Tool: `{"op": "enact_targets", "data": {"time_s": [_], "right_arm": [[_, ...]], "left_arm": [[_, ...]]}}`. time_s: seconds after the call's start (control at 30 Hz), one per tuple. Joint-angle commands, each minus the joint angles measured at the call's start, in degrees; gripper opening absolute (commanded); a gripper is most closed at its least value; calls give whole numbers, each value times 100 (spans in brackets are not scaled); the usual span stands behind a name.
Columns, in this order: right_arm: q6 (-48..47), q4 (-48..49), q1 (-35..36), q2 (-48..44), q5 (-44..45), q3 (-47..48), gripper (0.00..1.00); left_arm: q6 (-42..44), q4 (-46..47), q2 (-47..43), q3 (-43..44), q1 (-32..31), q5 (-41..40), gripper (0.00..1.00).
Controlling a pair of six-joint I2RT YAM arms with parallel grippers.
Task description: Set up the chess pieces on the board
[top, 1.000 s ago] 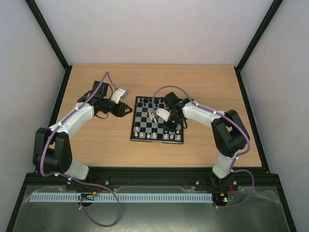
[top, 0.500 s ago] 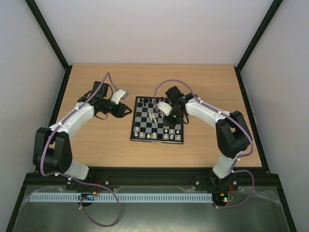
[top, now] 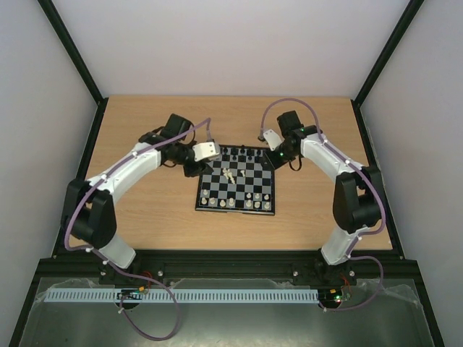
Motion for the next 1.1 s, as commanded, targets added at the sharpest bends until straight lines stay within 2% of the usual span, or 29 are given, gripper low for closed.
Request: {"op": "enact_targets", "data": {"time_s": [0.0,0.1,0.23,0.4,0.7,0.87,1.07], "right_arm": [[83,-336,-126,-425,-248,-255,27],[85,-255,-129,-664,-278,-537,27],[82,-107,-129,-813,-395,-802,28],[65,-23,-76,-549,-465,-593,31],[-50,-243,408,608,-504,735,30],[-261,-567,632,1429,-505,1393,26],[-508,-956,767,2030,-523,1963,30]], "left_arm": [[1597,-465,676,792,-262,-158,43],[1543,-609,1228,1388,-397,-63,43],[873,-415,1436,1711,-394,270,43],[117,17,955,1082,-337,343,46],[162,-181,-360,-337,-138,170,46],[-58,-62,-779,-751,59,177,46],[-343,161,-988,-991,205,309,47]]}}
